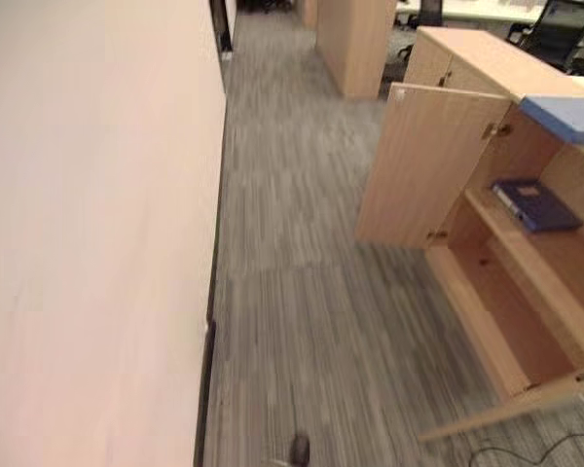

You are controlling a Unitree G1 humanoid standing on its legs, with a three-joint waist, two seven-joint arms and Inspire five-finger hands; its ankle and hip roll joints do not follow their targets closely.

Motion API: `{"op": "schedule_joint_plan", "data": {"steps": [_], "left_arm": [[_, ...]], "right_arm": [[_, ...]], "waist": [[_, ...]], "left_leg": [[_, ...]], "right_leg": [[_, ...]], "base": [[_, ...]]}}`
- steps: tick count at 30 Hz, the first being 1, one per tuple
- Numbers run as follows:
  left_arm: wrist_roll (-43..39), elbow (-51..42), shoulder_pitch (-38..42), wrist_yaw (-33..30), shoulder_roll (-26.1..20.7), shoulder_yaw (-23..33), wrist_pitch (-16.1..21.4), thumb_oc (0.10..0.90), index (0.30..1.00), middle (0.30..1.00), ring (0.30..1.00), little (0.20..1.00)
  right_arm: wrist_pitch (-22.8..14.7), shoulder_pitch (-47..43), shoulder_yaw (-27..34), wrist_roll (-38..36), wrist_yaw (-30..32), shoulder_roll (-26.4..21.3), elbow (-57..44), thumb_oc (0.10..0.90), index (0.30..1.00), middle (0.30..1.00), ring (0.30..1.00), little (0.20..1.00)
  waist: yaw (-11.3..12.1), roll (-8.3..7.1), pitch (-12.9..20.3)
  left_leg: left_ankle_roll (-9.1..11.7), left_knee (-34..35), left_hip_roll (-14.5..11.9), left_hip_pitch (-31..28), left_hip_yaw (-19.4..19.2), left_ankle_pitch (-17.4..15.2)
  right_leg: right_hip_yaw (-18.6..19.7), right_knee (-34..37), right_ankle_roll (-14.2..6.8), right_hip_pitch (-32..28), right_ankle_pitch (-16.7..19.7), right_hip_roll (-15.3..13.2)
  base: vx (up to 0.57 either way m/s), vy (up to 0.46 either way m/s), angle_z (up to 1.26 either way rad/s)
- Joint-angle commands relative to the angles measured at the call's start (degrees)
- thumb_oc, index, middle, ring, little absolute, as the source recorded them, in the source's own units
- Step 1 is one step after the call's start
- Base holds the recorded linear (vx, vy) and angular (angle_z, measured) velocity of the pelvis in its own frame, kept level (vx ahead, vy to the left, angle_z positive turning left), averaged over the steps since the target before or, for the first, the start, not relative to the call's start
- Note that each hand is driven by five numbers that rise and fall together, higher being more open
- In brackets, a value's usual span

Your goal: Put the empty folder in the office cabinet

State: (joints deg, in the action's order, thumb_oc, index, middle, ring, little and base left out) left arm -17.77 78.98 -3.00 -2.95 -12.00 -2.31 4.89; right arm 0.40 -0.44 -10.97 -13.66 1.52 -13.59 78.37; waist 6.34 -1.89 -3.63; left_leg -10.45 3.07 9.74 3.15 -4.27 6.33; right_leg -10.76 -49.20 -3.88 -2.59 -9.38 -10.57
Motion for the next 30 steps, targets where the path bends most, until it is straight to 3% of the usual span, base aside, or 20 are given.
{"op": "schedule_joint_plan", "data": {"steps": [1,2,4,6,7,10,13,15,19,22,25,26,30], "left_arm": [[-1.4,-0.3,-2.9,-0.9,-3.1,0.7,-0.2,0.800,0.900,0.900,0.900,0.900],[-1.4,-0.3,-2.9,-0.9,-3.1,0.7,-0.2,0.800,0.900,0.900,0.900,0.900],[-1.1,-0.7,-2.7,-0.9,-3.2,0.7,-0.2,0.800,0.900,0.900,0.900,0.900],[-1.0,-0.6,-2.6,-0.8,-3.1,0.4,-0.1,0.800,0.900,0.900,0.900,0.900],[-0.5,-0.1,-2.6,-0.7,-2.7,0.3,-0.2,0.800,0.900,0.900,0.900,0.900],[0.5,0.6,-3.0,-0.5,-2.2,0.5,-0.1,0.800,0.900,0.900,0.900,0.900],[1.2,1.1,-3.2,-0.2,-2.0,0.8,-0.1,0.800,0.900,0.900,0.900,0.900],[2.5,2.3,-3.4,0.0,-2.0,1.7,-0.4,0.800,0.900,0.900,0.900,0.900],[2.2,2.3,-3.2,-0.3,-1.7,1.6,-0.5,0.800,0.900,0.900,0.900,0.900],[1.3,1.5,-1.8,-0.7,-1.3,0.2,-0.1,0.800,0.900,0.900,0.900,0.900],[1.5,1.0,-0.8,-0.8,-1.3,-1.1,0.1,0.800,0.900,0.900,0.900,0.900],[1.0,-0.2,0.2,-1.2,-1.7,-2.0,0.5,0.800,0.900,0.900,0.900,0.900],[0.2,-0.3,0.0,-1.4,-2.3,-1.6,0.5,0.800,0.900,0.900,0.900,0.900]], "right_arm": [[-1.0,-1.9,-1.2,-0.3,-0.4,-0.8,-4.0,0.800,0.900,0.900,0.900,0.900],[-1.0,-1.9,-1.3,-0.3,-0.4,-0.8,-4.0,0.800,0.900,0.900,0.900,0.900],[-1.2,-2.3,-1.2,-1.0,0.0,-0.8,-5.1,0.800,0.900,0.900,0.900,0.900],[-1.3,-2.6,-1.2,-1.5,0.2,-0.9,-5.4,0.800,0.900,0.900,0.900,0.900],[-1.3,-3.1,-0.8,-2.4,0.3,-1.0,-6.1,0.800,0.900,0.900,0.900,0.900],[-1.1,-3.6,-0.7,-2.6,0.2,-1.2,-6.7,0.800,0.900,0.900,0.900,0.900],[-1.0,-3.8,-0.7,-2.5,0.0,-1.3,-7.0,0.800,0.900,0.900,0.900,0.900],[-0.8,-3.2,-0.5,-2.3,-0.4,-1.2,-6.3,0.800,0.900,0.900,0.900,0.900],[-0.6,-3.0,-0.5,-2.4,-0.6,-1.3,-5.4,0.800,0.900,0.900,0.900,0.900],[-0.6,-3.1,-0.2,-3.3,-0.3,-2.2,-4.3,0.800,0.900,0.900,0.900,0.900],[-0.9,-3.3,0.2,-4.3,0.1,-2.8,-4.2,0.800,0.900,0.900,0.900,0.900],[-1.1,-3.3,0.6,-5.2,0.3,-3.3,-3.8,0.800,0.900,0.900,0.900,0.900],[-1.3,-2.5,0.3,-5.4,0.2,-3.2,-2.8,0.800,0.900,0.900,0.900,0.900]], "waist": [[-0.6,6.32,-4.6],[-0.6,6.25,-4.7],[-2.0,6.98,-6.4],[-2.6,7.14,-7.4],[-3.4,6.63,-8.3],[-4.1,5.35,-8.9],[-4.7,4.64,-9.1],[-5.2,2.99,-8.5],[-5.2,2.39,-7.1],[-5.9,3.00,-5.9],[-6.5,3.14,-5.5],[-7.1,3.20,-5.0],[-6.9,2.04,-4.7]], "left_leg": [[4.0,-0.9,-1.5,-2.5,5.1,-4.5],[4.0,-0.9,-1.4,-2.6,5.1,-4.5],[4.5,-0.4,-1.7,-5.3,6.7,-4.9],[4.9,-0.4,-1.5,-6.4,7.4,-5.4],[5.7,-0.6,-1.3,-8.4,8.5,-6.9],[6.9,-1.4,-0.6,-10.7,9.9,-9.3],[7.3,-2.4,-0.2,-11.7,10.9,-10.8],[7.8,-3.0,-0.1,-14.8,13.3,-14.6],[8.5,-1.7,-2.1,-16.5,14.4,-16.0],[10.5,-0.7,-6.0,-16.9,14.9,-17.0],[11.5,-1.1,-7.8,-16.3,14.9,-16.3],[13.2,-4.3,-9.7,-15.1,13.9,-14.2],[15.0,-16.1,-11.4,-12.5,10.9,-9.4]], "right_leg": [[-3.4,9.1,-0.5,6.9,14.1,-4.0],[-3.5,8.9,-0.5,6.8,13.9,-4.1],[-4.3,14.1,0.3,10.4,9.8,-0.7],[-5.0,18.4,0.3,11.9,9.6,0.6],[-5.5,28.7,-0.5,13.8,10.7,2.3],[-4.9,43.6,-3.0,14.4,15.4,3.7],[-3.9,49.2,-4.3,15.8,18.1,4.0],[-2.3,53.7,-5.0,15.1,20.8,4.3],[-3.4,51.1,-4.2,14.6,20.9,4.5],[-4.3,47.7,-2.4,15.7,17.3,6.6],[-4.4,47.0,-1.6,15.4,15.4,7.6],[-4.2,46.2,-0.6,14.7,13.3,8.9],[-3.4,47.3,1.3,10.2,10.9,10.2]], "base": [[0.28,0.237,0.29],[0.21,0.125,0.56],[0.18,0.026,0.65],[0.18,-0.001,0.53],[0.23,-0.049,0.59],[0.29,-0.083,0.42],[0.26,-0.080,0.27],[0.44,-0.176,0.53],[0.34,-0.210,0.41],[0.38,-0.283,0.24],[0.23,-0.197,0.23],[0.40,-0.319,0.07],[0.24,-0.201,0.25]]}}
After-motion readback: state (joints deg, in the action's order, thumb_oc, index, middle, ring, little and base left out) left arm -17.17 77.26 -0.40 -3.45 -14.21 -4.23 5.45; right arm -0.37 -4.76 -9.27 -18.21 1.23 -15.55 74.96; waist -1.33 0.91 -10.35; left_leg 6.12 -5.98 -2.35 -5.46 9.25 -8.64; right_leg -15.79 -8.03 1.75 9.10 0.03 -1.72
